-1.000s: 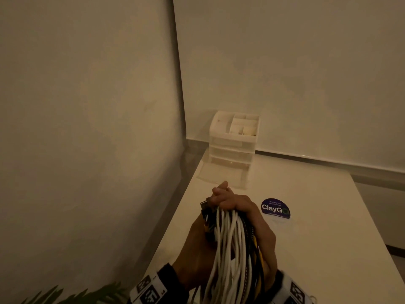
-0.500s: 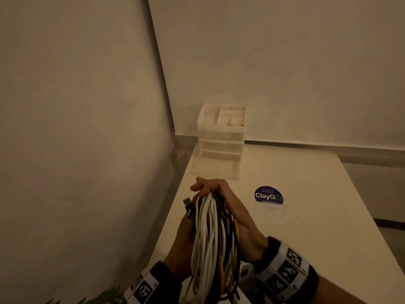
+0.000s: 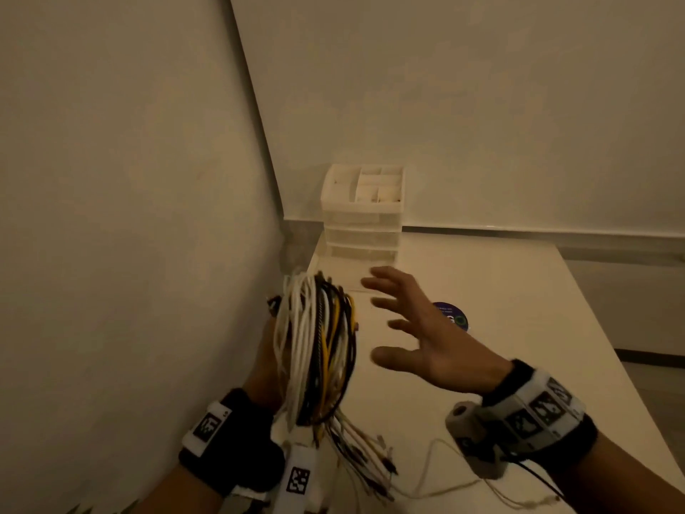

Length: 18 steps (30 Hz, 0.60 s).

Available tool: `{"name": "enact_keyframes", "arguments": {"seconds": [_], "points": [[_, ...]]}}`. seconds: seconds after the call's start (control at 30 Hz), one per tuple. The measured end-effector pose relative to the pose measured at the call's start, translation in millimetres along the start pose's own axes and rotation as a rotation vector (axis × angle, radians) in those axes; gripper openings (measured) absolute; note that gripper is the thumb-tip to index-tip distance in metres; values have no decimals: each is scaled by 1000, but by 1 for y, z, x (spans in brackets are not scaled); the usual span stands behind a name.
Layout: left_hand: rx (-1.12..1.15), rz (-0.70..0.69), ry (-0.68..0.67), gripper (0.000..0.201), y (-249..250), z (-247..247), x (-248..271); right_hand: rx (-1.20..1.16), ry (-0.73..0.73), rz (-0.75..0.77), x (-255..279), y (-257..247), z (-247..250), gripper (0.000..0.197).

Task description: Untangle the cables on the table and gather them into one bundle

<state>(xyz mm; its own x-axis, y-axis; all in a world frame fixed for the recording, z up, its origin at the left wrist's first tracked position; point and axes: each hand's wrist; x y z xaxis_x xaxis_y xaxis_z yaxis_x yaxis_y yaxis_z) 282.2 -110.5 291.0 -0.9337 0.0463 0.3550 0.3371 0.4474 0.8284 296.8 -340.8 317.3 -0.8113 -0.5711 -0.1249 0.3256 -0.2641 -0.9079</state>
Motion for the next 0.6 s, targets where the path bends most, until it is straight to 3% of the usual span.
{"name": "enact_keyframes", "arguments": {"seconds": [0.1,0.17,0.2,0.27,0.33,0.4,0.47,0.53,0.6], "points": [[268,33,-177,21,21,13,-17,97,24,-203,25,24,15,49],[385,-46,-246,56,30,11,-20,267,-11,-313,32,38,18,27],[405,-104,-194,56,35,10,-25,296,3,-329,32,43,16,24],[363,-204,-131,42,41,-3,-24,168,75,-307,27,40,4,30],[367,-276,-80,41,39,-11,-24,-153,56,-271,12,31,-19,49],[244,-361,-37,41,32,-24,-22,-526,-98,-265,-4,23,-50,78],[-102,-523,73,36,26,-32,-19,-746,-236,-308,-13,16,-68,90],[-409,-670,220,38,21,-30,-22,-716,-292,-340,-13,12,-70,80],[-506,-722,277,42,17,-25,-24,-615,-341,-356,-13,10,-71,61]]}}
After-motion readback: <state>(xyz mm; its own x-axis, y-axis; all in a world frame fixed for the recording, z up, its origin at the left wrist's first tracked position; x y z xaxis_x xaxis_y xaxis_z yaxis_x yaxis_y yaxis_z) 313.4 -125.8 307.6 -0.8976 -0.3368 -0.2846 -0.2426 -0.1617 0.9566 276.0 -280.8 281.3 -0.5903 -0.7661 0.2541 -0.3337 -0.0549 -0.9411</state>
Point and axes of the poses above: each hand's wrist, its own x-axis away from the middle knuckle, its own z-axis out of the back of the hand, y = z × x, and after that the axes turned 3 degrees about x, right-handed
